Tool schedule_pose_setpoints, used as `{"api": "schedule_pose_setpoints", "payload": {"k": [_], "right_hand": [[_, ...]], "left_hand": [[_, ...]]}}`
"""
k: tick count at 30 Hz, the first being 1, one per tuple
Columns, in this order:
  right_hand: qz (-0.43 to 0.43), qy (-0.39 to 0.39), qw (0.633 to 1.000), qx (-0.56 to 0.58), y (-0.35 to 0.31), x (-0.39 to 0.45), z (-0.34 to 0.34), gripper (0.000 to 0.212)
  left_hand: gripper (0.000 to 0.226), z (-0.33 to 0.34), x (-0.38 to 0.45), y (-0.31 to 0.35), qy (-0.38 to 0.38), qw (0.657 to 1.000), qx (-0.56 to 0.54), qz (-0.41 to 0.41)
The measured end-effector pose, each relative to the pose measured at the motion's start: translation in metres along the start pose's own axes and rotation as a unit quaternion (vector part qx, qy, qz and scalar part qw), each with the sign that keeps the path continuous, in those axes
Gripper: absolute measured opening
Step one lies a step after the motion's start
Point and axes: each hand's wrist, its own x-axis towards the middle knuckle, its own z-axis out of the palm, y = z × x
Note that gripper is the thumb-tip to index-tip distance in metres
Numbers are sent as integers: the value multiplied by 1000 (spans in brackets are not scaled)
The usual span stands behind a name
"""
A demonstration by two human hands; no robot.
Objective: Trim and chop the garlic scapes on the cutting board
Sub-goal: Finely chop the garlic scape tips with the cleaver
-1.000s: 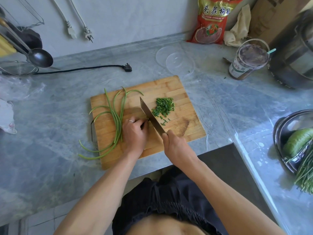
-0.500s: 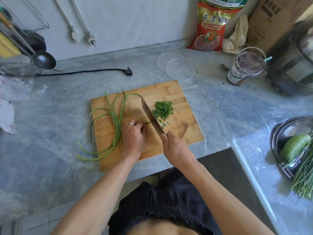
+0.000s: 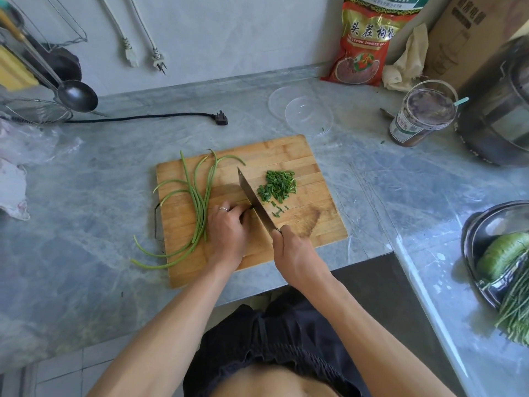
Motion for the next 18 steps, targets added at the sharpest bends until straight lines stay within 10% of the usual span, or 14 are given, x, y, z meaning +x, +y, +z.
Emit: {"api": "schedule_pose_setpoints", "payload": {"k": [18], "right_hand": [[2,-5,1000,3,-2,-6,-8,38]], "left_hand": [[24,0,-1,2,5,1000,-3,-15]]}}
